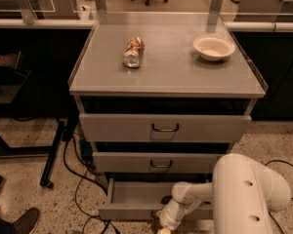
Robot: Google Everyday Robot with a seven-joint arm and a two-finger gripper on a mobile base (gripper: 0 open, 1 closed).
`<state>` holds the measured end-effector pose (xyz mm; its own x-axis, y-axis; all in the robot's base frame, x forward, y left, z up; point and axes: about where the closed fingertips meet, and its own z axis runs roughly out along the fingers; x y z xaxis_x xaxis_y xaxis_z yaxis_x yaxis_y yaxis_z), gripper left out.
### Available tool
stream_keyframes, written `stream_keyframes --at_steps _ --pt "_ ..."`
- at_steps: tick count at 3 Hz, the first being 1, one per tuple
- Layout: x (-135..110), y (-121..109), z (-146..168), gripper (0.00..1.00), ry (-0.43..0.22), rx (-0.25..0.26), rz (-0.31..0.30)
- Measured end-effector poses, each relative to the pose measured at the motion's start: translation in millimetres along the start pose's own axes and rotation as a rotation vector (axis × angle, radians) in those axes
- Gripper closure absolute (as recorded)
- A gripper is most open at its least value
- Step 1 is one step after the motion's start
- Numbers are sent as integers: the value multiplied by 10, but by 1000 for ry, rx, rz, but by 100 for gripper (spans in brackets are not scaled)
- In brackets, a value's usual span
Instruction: Open bottom drawer
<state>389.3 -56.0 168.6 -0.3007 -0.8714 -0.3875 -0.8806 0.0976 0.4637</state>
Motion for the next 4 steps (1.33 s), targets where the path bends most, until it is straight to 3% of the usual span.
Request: stream_keyframes --at_steps 4 --pt "160 367 70 0 -16 -41 41"
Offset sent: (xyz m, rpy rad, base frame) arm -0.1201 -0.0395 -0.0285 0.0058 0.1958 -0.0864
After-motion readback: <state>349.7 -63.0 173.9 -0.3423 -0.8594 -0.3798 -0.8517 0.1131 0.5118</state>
